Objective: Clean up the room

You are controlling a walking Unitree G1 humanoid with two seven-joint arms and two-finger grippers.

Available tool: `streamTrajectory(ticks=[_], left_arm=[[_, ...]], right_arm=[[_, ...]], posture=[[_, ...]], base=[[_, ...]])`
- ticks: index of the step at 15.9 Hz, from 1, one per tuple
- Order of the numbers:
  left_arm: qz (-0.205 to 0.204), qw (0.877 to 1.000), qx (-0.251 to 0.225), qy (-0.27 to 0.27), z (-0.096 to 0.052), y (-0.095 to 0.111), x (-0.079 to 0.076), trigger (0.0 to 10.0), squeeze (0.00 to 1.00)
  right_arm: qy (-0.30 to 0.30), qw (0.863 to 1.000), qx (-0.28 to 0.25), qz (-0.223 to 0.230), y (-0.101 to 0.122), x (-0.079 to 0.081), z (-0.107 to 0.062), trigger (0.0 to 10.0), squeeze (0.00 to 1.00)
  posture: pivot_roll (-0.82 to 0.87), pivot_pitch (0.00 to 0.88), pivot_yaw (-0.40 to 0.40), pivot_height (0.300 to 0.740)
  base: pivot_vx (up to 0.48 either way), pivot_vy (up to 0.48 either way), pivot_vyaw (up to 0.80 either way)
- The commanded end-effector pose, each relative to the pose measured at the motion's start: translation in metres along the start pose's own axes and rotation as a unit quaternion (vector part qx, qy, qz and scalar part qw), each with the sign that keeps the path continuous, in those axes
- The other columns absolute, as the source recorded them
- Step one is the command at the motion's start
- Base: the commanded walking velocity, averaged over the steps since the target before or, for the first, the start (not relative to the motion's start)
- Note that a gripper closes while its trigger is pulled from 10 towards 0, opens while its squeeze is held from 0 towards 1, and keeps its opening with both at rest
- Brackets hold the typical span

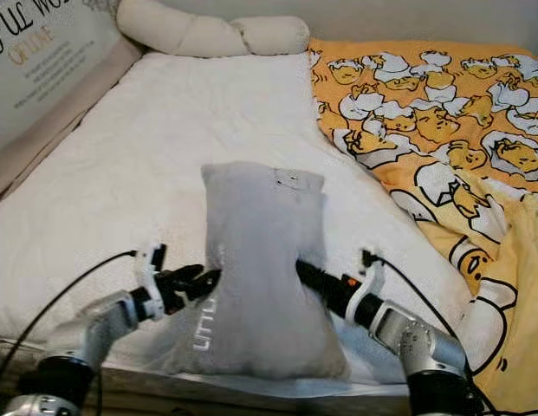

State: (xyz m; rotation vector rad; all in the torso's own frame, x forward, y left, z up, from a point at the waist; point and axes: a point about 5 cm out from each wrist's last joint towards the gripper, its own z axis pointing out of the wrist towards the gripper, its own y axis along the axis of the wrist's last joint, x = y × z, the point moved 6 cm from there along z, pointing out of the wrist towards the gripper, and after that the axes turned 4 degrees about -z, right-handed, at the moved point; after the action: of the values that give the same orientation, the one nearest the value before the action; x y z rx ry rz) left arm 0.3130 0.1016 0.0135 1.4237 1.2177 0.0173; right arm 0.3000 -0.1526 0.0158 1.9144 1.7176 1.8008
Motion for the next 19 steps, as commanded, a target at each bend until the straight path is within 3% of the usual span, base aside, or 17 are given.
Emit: streamTrajectory(ticks=[1, 2, 3, 4, 5, 9, 11, 13, 19], left_arm=[[0.008, 1.000, 0.021, -0.003, 0.007, -0.007, -0.004, 10.0, 0.76], [0.015, 0.999, 0.034, 0.003, 0.009, -0.012, -0.003, 10.0, 0.76], [0.024, 0.999, 0.041, 0.015, 0.010, -0.016, 0.001, 3.9, 0.00], [0.024, 0.999, 0.041, 0.022, 0.010, -0.017, 0.003, 3.3, 0.00], [0.018, 0.999, 0.037, 0.026, 0.010, -0.016, 0.004, 0.0, 0.00], [0.011, 1.000, 0.022, 0.017, 0.010, -0.010, 0.003, 0.0, 0.00], [0.002, 1.000, 0.003, -0.009, 0.012, 0.001, -0.005, 0.0, 0.00], [0.005, 1.000, 0.005, -0.011, 0.012, 0.002, -0.006, 0.0, 0.00], [0.057, 0.998, 0.019, 0.017, 0.013, 0.006, -0.001, 0.0, 0.00]], right_arm=[[0.009, 0.999, 0.027, -0.019, -0.011, 0.006, 0.008, 10.0, 0.00], [0.007, 0.999, 0.032, -0.031, -0.013, 0.007, 0.010, 10.0, 0.00], [0.001, 0.998, 0.034, -0.043, -0.016, 0.005, 0.013, 4.3, 0.00], [0.002, 0.998, 0.036, -0.046, -0.019, 0.005, 0.015, 1.9, 0.00], [0.005, 0.998, 0.041, -0.048, -0.025, 0.006, 0.018, 0.0, 0.00], [-0.012, 0.998, 0.052, -0.040, -0.033, 0.003, 0.023, 0.0, 0.00], [-0.022, 0.998, 0.046, -0.029, -0.032, 0.001, 0.025, 0.0, 0.00], [-0.030, 0.998, 0.036, -0.051, -0.029, -0.002, 0.026, 0.0, 0.00], [-0.028, 0.997, 0.000, -0.071, -0.017, 0.007, 0.030, 0.0, 0.00]], posture=[[-0.10, 0.000, 0.033, 0.740], [-0.10, 0.000, 0.033, 0.740], [-0.10, 0.000, 0.031, 0.740], [-0.09, 0.000, 0.030, 0.740], [-0.09, 0.000, 0.028, 0.740], [-0.09, 0.000, 0.030, 0.740], [-0.09, 0.000, 0.030, 0.740], [-0.08, 0.000, 0.030, 0.740], [-0.08, 0.000, 0.027, 0.740]], base=[[0.000, 0.000, 0.00], [0.000, 0.000, 0.00], [0.000, 0.000, 0.00], [0.000, 0.000, 0.00], [0.000, 0.000, 0.00], [0.000, 0.000, 0.00], [0.000, 0.000, 0.00], [0.000, 0.000, 0.00], [0.000, 0.000, 0.00]])
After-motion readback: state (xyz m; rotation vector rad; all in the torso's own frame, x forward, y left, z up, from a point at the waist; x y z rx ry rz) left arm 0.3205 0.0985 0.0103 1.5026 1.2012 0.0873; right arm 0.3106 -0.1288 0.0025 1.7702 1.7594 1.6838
